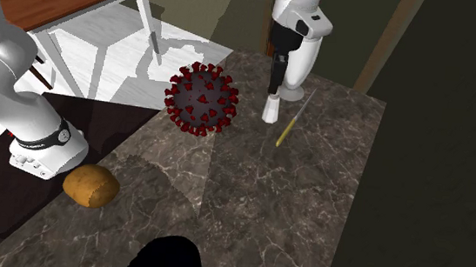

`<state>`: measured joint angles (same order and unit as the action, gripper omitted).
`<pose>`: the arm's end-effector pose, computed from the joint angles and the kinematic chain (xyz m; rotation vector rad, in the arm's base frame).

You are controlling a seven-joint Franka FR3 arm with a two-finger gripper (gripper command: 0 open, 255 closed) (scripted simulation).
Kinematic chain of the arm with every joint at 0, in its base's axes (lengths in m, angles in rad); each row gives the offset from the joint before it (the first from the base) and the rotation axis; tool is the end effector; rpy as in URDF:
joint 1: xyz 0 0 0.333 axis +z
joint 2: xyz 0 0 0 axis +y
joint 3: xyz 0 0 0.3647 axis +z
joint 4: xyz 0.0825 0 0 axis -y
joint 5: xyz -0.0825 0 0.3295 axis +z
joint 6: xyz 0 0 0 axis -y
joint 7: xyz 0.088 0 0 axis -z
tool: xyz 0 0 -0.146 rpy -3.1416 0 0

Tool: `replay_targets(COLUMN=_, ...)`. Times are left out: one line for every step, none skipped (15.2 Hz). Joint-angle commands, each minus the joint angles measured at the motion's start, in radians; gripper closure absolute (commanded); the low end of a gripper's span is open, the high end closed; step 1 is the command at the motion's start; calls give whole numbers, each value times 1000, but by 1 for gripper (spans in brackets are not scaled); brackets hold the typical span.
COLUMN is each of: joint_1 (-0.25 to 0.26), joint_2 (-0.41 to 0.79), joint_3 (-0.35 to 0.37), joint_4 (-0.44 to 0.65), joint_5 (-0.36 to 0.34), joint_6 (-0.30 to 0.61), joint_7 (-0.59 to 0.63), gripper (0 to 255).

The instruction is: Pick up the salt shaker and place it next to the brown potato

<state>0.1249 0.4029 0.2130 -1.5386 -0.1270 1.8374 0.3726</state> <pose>0.6032 0.1753 0.4437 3.0718 -0.0123 -0.1161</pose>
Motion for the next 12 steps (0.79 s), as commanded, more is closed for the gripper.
replay_targets(joint_1=23, joint_2=100, joint_3=-1, joint_4=128, joint_5=-14, joint_6=-36, joint_7=18, gripper=0)
replay_targets(joint_1=22, joint_2=100, joint_3=-2, joint_4=116, joint_5=-15, joint_6=-23, joint_7=18, gripper=0)
replay_targets(joint_1=22, joint_2=101, joint_3=-3, joint_4=104, joint_5=-15, joint_6=-10, joint_7=19, gripper=0)
replay_targets(joint_1=21, joint_2=102, joint_3=-3, joint_4=92, joint_5=-16, joint_6=3, joint_7=19, gripper=0)
replay_targets(joint_1=20, joint_2=104, joint_3=-4, joint_4=80, joint_5=-16, joint_6=16, joint_7=20, gripper=0)
replay_targets(joint_1=19, joint_2=106, joint_3=-4, joint_4=70, joint_5=-17, joint_6=28, joint_7=21, gripper=0)
replay_targets(joint_1=19, joint_2=107, joint_3=-5, joint_4=59, joint_5=-18, joint_6=41, joint_7=21, gripper=0)
replay_targets(joint_1=18, joint_2=109, joint_3=-5, joint_4=48, joint_5=-19, joint_6=53, joint_7=22, gripper=0)
replay_targets(joint_1=18, joint_2=111, joint_3=-6, joint_4=43, joint_5=-19, joint_6=60, joint_7=23, gripper=0)
replay_targets(joint_1=18, joint_2=111, joint_3=-6, joint_4=43, joint_5=-19, joint_6=60, joint_7=23, gripper=0)
replay_targets(joint_1=18, joint_2=111, joint_3=-6, joint_4=43, joint_5=-19, joint_6=60, joint_7=23, gripper=0)
replay_targets(joint_1=18, joint_2=111, joint_3=-6, joint_4=43, joint_5=-19, joint_6=60, joint_7=23, gripper=0)
